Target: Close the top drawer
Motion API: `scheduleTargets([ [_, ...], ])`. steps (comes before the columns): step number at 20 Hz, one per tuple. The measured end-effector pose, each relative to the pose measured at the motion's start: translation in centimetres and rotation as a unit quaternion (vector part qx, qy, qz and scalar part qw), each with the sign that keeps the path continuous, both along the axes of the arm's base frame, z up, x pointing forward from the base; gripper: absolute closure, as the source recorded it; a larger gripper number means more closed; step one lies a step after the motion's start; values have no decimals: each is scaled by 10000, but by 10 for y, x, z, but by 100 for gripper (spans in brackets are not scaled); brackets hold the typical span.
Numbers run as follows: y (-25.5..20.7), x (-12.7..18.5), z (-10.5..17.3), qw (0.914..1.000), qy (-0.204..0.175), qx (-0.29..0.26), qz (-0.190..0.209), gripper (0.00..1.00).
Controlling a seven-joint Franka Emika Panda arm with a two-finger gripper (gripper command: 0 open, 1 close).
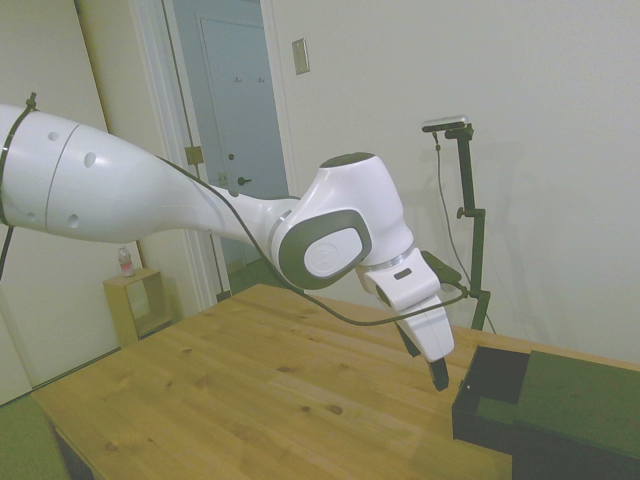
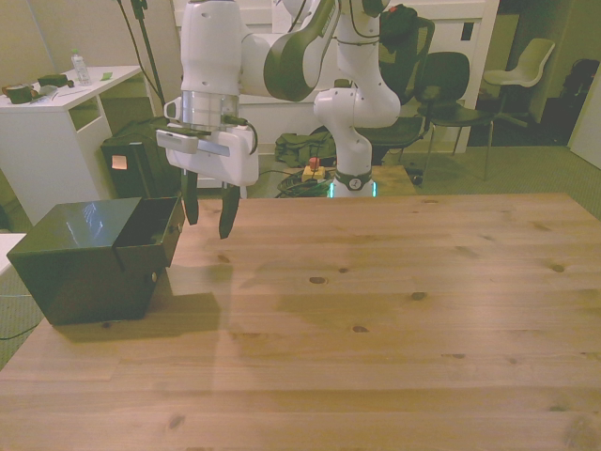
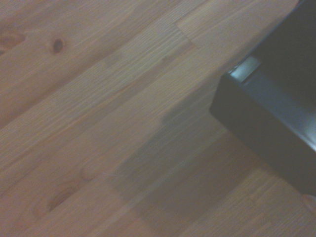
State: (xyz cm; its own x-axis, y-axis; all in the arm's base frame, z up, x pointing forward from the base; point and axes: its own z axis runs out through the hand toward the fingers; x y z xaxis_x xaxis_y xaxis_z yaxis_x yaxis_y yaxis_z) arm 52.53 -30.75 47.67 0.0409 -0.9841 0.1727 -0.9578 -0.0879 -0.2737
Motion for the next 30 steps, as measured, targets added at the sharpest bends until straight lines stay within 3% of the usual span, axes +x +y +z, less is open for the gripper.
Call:
scheduleTargets([
  [4,-14,-9,1,9999,-11,4,-144,0],
  [8,0,-5,-1,10000,6,35,-17,0],
  [9,7,-5,-1,10000,13,54,37,100],
  [14,29,-17,2,9998,-22,161,94,100],
  [18,27,-30,9,9994,-169,208,-211,100],
  [30,-14,-44,-9,9951,-177,271,-936,100],
])
